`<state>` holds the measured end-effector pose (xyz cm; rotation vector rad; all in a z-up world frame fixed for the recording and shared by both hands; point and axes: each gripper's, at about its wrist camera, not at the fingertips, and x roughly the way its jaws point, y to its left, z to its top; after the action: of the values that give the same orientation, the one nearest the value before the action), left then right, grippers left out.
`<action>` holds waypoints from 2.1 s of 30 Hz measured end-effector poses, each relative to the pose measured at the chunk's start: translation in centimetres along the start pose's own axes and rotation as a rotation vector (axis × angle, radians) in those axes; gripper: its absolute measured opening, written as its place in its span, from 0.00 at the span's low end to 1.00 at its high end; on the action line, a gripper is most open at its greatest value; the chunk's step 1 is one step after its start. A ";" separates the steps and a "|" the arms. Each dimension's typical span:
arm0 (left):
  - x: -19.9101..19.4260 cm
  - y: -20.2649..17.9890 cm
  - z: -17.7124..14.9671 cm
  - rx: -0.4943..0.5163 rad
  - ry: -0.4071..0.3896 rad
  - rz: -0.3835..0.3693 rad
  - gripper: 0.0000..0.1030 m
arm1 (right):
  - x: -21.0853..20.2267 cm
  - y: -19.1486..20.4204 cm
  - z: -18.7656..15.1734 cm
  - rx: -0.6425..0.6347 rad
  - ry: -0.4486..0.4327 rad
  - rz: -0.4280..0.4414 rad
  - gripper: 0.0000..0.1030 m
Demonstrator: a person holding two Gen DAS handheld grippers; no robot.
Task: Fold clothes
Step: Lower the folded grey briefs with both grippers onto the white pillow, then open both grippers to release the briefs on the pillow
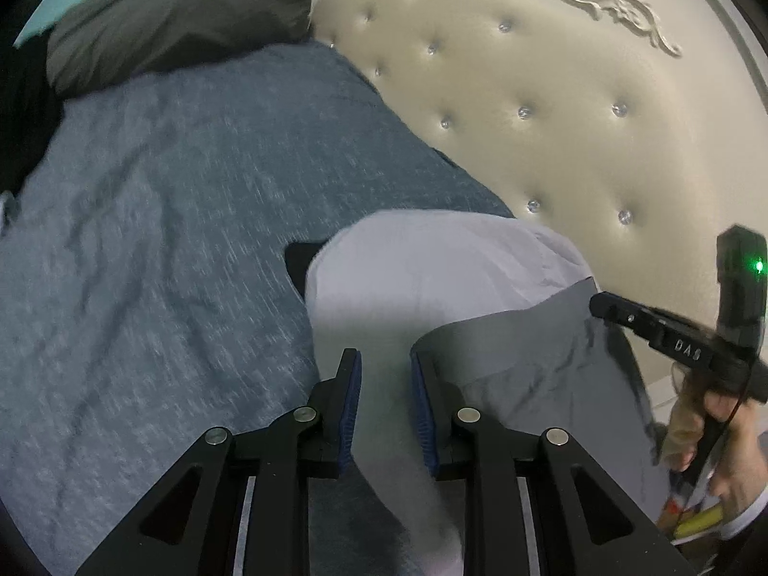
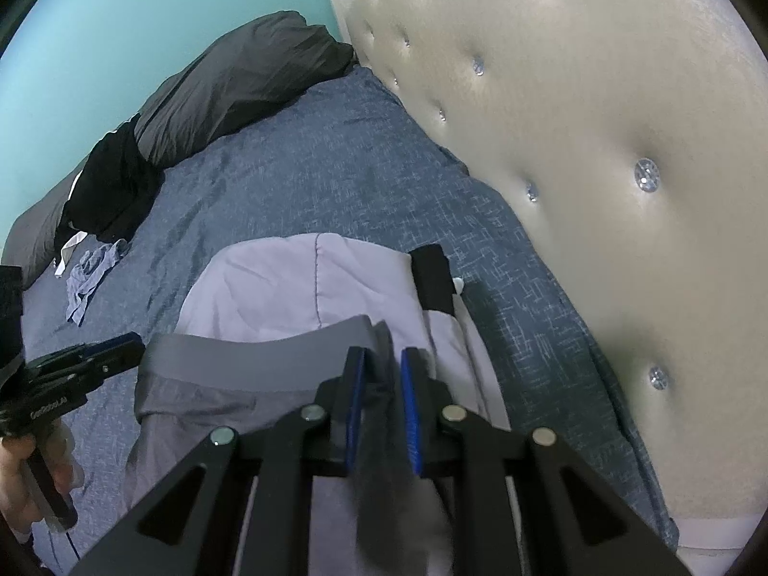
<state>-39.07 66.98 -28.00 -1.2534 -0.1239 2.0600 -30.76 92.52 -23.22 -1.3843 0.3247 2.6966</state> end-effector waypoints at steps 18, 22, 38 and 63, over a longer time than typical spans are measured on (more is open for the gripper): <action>-0.4 -1.3 0.3 -0.025 -0.007 -0.094 0.34 | -0.1 -0.2 -0.3 -0.008 -0.005 0.010 0.14; 0.0 -1.4 0.4 -0.011 -0.004 -0.087 0.15 | -0.2 -0.1 -0.3 -0.016 -0.007 0.011 0.14; -0.3 -2.4 2.1 0.025 -0.052 -0.026 0.03 | -0.3 -0.3 -0.6 -0.019 -0.015 0.012 0.14; -2.8 -1.2 1.1 0.015 -0.032 0.067 0.21 | -3.7 -0.2 -1.0 0.021 -0.066 -0.005 0.15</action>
<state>-38.58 66.41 -24.87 -1.2315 -0.0817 2.1351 -27.77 92.55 -20.80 -1.2858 0.3429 2.7197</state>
